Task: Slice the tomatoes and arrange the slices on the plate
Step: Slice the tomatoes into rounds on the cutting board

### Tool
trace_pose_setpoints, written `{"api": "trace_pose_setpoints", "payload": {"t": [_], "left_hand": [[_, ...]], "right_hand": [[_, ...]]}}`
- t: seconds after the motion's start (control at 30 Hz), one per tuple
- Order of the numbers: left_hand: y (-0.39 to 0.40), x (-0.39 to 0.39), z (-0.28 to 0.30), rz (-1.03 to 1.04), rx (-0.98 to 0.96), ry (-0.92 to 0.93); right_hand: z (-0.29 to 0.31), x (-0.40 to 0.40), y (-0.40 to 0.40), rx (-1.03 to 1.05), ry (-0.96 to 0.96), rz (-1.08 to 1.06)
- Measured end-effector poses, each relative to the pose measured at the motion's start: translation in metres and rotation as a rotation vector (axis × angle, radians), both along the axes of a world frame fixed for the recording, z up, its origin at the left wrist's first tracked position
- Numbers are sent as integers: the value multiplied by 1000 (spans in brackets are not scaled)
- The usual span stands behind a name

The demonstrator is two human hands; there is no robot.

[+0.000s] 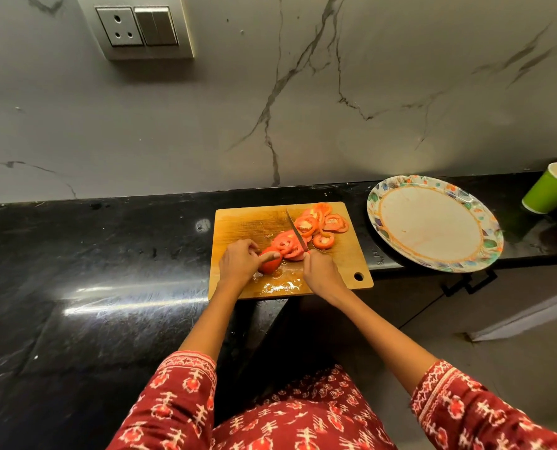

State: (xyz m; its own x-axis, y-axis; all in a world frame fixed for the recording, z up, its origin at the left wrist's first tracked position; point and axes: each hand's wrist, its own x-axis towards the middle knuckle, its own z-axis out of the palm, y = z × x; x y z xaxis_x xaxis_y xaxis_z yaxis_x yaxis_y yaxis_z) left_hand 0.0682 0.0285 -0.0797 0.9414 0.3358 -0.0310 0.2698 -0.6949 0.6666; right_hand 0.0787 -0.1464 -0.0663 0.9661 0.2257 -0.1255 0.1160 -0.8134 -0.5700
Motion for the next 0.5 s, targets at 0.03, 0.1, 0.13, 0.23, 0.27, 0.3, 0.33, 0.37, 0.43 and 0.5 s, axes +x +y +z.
{"api": "trace_pose_setpoints", "payload": {"t": [0.03,0.1,0.13,0.23,0.27,0.3,0.33,0.37,0.43,0.5], "left_hand": [[3,0,2,2,20,18],[8,3,6,-84,-5,32],[11,5,9,-172,-31,62],[14,9,14,-403,-87,196],[13,9,13,-432,-79,217],[12,10,11,-442,-68,225],[11,10,9,-444,-61,223],[10,10,8,-442,-57,216],[10,9,7,-421,-59,185],[13,6,6,-341,-57,129]], "right_hand": [[0,1,-1,2,2,-4],[0,3,-2,13,3,-11],[-1,3,-2,19,0,-13],[-1,4,-1,37,-11,-20],[-1,4,0,45,-13,-19],[-1,5,0,49,-14,-16],[-1,5,1,54,-17,-16],[0,5,1,61,-21,-17],[2,5,0,73,-32,-19],[3,6,-1,70,-38,-16]]}}
